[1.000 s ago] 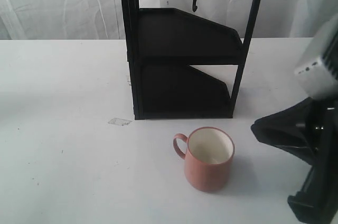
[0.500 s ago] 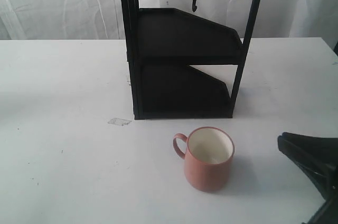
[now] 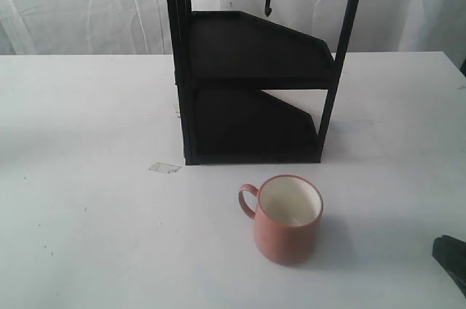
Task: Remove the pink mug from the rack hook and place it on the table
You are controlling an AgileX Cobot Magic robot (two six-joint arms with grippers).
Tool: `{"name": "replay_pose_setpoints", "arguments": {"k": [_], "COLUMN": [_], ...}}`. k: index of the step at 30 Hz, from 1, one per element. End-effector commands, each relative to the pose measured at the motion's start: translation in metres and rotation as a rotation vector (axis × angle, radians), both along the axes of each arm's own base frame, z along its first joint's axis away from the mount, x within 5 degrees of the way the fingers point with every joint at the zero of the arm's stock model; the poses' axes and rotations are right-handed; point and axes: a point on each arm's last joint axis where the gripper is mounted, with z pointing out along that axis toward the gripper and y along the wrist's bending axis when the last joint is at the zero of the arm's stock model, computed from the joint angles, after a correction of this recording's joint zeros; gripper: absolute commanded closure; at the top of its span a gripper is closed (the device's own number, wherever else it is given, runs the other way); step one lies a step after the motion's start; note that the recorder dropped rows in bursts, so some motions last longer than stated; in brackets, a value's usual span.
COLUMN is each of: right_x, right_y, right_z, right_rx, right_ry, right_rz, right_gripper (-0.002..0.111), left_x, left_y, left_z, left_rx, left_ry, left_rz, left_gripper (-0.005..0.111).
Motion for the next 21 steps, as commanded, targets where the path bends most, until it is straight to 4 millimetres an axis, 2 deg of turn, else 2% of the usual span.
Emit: {"name": "replay_pose_setpoints", "arguments": {"k": [1, 15, 19, 21], "right_x": [-0.0022, -0.0026, -0.0014, -0.0006], "right_y": [-0.0021, -0.0025, -0.006, -0.0065], "right_z": [-0.0067, -0.0071, -0.0091, -0.0073], "right_rx": [0.006, 0.002, -0.105, -0.057], "right_ry": [-0.008, -0.015, -0.048, -0.049], "right_rz": [-0.024, -0.025, -0.033, -0.056], "right_gripper": [0.108, 0.108, 0.108, 0.108], "left_x": [-0.0002, -0.0002, -0.0002, -0.0002], "left_y": [0.0003, 0.0003, 0.0003, 0.0003], "left_z": [-0.0015, -0.0015, -0.0015, -0.0015], "left_rx": [-0.003, -0.003, -0.003, -0.003], "left_ry": [0.004, 0.004, 0.004, 0.004], "left_rz": [0.005, 0.005, 0.005, 0.005], "left_gripper": [0.107, 0.107, 0.107, 0.107]}}
